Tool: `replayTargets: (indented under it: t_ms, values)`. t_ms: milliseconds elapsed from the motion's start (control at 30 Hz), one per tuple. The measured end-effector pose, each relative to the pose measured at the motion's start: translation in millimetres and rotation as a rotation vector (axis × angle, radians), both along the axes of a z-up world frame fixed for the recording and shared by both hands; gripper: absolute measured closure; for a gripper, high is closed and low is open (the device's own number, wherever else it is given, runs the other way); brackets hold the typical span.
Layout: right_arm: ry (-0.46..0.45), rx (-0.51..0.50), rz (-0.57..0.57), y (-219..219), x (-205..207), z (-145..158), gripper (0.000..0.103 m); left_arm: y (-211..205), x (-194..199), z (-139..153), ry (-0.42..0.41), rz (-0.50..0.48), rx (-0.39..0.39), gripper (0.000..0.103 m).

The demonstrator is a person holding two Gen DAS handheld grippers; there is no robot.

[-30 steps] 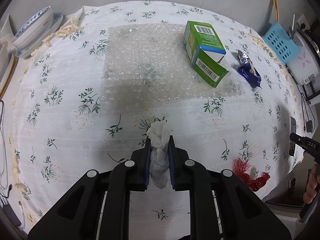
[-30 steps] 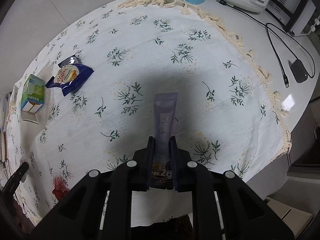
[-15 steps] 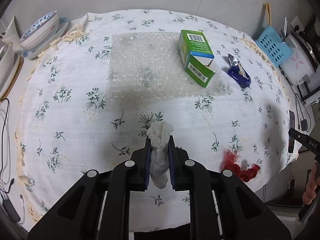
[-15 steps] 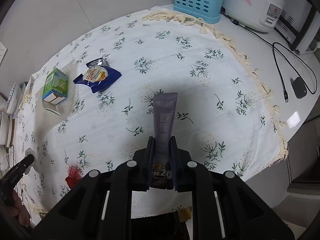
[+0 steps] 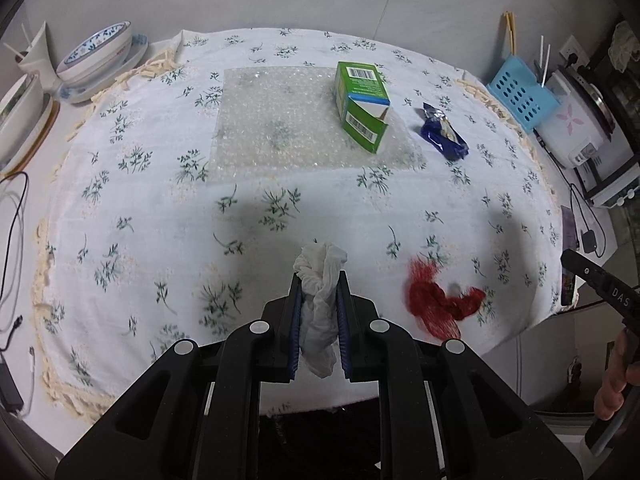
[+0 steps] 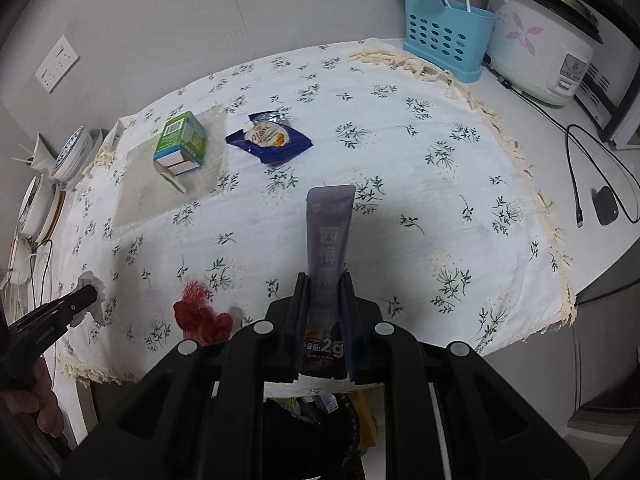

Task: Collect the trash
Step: 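Carry the tissue and purple pack with both tools over the black bin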

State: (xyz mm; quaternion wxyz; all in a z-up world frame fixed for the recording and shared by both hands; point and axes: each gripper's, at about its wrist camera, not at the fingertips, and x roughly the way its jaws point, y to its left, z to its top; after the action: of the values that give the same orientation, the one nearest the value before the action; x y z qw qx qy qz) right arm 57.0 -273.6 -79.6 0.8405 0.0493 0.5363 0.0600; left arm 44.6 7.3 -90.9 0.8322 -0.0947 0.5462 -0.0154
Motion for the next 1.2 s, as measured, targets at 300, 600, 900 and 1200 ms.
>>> replayTargets:
  t_ms: [300,600,900,1200]
  values:
    - [-0.007,0.026,0.076,20.4,-31.4,-0.2,0.088,-10.1,-38.4,0.5,-0.001,0.016,-0.01,0.089]
    - [-0.006,0.035,0.12,27.8,-59.0,3.3,0.088,-21.6,-68.4,6.1,-0.013,0.025,-0.019,0.089]
    - [-0.001,0.033,0.145,27.2,-76.7,1.8,0.088,-35.2,-90.1,1.8,-0.005,0.026,-0.018,0.089]
    - [-0.003,0.029,0.171,22.9,-94.8,-0.4,0.088,-51.8,-108.6,-3.3,0.005,0.01,-0.016,0.089]
